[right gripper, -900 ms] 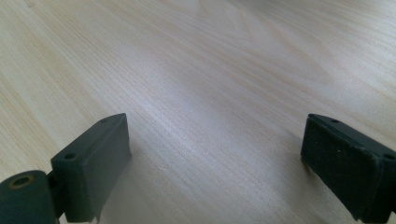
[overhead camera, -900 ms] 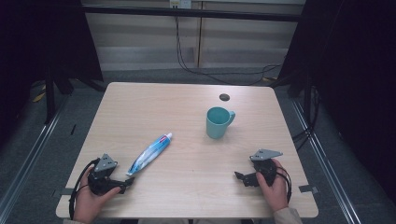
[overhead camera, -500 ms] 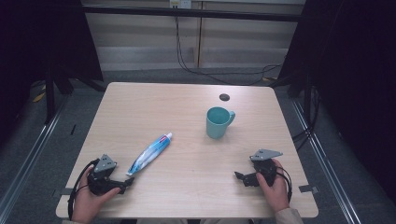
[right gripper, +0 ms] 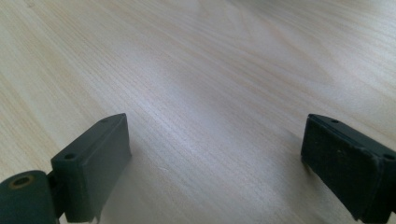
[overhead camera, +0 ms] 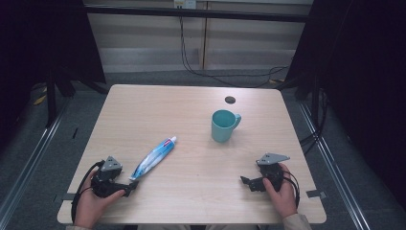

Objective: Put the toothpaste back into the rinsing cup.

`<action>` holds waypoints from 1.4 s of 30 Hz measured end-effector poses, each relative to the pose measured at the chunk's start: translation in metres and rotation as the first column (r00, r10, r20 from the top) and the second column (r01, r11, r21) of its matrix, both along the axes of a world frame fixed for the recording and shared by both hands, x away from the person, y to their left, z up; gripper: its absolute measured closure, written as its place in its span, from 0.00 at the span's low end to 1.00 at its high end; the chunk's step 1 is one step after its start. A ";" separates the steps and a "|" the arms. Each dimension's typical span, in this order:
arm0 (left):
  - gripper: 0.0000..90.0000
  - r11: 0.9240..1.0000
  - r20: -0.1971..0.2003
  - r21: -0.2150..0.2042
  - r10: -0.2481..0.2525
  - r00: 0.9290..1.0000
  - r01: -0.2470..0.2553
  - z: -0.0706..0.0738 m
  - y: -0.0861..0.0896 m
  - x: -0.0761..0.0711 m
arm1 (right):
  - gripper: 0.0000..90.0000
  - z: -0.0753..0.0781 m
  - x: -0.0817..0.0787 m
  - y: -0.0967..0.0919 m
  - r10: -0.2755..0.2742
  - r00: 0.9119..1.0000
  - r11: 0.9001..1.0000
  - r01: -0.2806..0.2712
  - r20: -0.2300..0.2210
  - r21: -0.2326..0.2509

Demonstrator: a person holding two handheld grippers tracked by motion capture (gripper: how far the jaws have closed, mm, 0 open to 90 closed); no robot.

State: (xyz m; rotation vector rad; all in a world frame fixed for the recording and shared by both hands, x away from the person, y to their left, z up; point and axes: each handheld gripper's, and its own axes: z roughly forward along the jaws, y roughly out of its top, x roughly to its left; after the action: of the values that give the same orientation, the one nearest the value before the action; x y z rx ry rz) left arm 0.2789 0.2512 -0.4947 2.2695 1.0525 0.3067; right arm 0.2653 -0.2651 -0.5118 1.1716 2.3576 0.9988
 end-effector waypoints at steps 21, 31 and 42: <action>0.20 0.995 -0.119 0.086 -0.046 0.992 0.056 0.031 -0.025 0.033 | 0.08 0.000 0.000 0.000 0.001 1.000 1.000 -0.001 0.000 0.001; 0.23 0.991 -0.163 0.115 -0.054 0.985 0.073 0.036 -0.041 0.049 | 0.08 0.000 0.000 0.000 0.001 1.000 1.000 -0.001 -0.001 0.001; 0.26 0.989 -0.180 0.126 -0.049 0.982 0.073 0.035 -0.049 0.062 | 0.08 0.000 0.000 0.000 0.001 1.000 1.000 -0.001 -0.001 0.001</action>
State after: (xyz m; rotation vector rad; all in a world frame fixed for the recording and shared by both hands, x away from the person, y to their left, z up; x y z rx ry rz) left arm 0.3404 0.2018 -0.4593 2.4801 1.0760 0.1550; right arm 0.2653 -0.2651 -0.5119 1.1714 2.3588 1.0007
